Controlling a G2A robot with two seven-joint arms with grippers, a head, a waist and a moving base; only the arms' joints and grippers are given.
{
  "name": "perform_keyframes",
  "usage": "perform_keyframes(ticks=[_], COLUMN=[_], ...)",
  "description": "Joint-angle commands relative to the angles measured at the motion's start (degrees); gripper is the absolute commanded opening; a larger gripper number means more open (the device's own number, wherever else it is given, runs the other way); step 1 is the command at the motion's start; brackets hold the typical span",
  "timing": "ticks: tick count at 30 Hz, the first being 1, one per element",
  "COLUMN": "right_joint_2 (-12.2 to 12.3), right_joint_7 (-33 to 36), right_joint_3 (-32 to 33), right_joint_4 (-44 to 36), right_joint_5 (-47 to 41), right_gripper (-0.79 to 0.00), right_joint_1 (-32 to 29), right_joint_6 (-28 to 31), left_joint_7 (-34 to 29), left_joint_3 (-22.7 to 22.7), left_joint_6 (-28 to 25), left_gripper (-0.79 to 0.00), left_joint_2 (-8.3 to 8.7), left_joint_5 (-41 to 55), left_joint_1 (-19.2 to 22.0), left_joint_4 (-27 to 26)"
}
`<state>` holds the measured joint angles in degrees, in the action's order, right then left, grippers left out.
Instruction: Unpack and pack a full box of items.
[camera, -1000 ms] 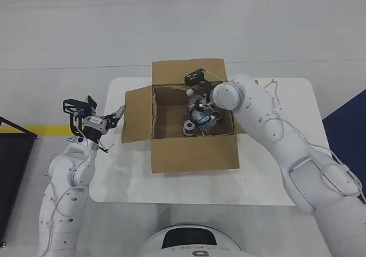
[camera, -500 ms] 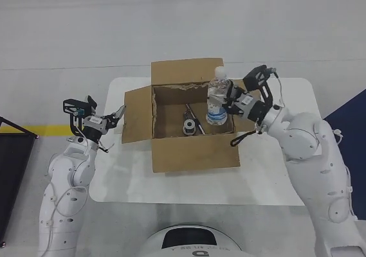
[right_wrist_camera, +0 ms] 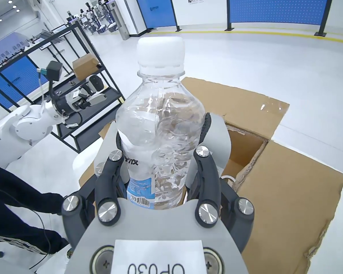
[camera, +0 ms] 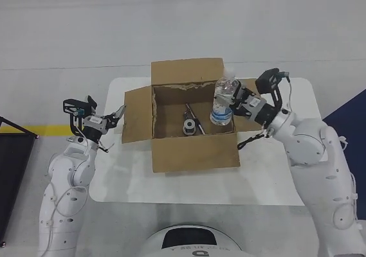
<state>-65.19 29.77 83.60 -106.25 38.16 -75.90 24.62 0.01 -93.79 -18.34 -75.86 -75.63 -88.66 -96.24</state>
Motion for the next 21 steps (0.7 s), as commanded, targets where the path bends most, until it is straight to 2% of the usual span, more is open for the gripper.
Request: perform_keyframes(ticks=[1,3,6,10,15,19,21], right_joint_2=[0.0,0.1,0.3,0.4,0.3,-0.2,-0.6], right_joint_7=[-8.5,-12.6,-18.9,-22.3,-24.0,-33.1,-37.2], right_joint_3=[3.1,7.1,12.5,16.2,16.0,14.1,12.5], right_joint_4=[-0.1,0.0,0.9,6.4,16.2,24.5,27.7], right_joint_5=[1.2,-2.4,-0.2,-0.3,0.4,6.2,6.0], right_gripper=[-0.785,-0.785,-0.785,-0.785,-0.785,-0.785,-0.785], right_joint_1=[-1.2,-3.0,-5.5,-6.0,-3.1,-0.5,0.5], right_joint_6=[-1.2,-1.1,-2.7,-5.9,-7.2,-12.2,-12.9], left_joint_7=[0.0,0.0,0.0,0.0,0.0,0.0,0.0], left_joint_3=[0.0,0.0,0.0,0.0,0.0,0.0,0.0], left_joint_6=[0.0,0.0,0.0,0.0,0.0,0.0,0.0], left_gripper=[0.000,0.000,0.000,0.000,0.000,0.000,0.000], left_joint_2=[0.00,0.00,0.00,0.00,0.00,0.00,0.00], left_joint_5=[0.0,0.0,0.0,0.0,0.0,0.0,0.0], left_joint_1=[0.0,0.0,0.0,0.0,0.0,0.0,0.0], left_joint_4=[0.0,0.0,0.0,0.0,0.0,0.0,0.0])
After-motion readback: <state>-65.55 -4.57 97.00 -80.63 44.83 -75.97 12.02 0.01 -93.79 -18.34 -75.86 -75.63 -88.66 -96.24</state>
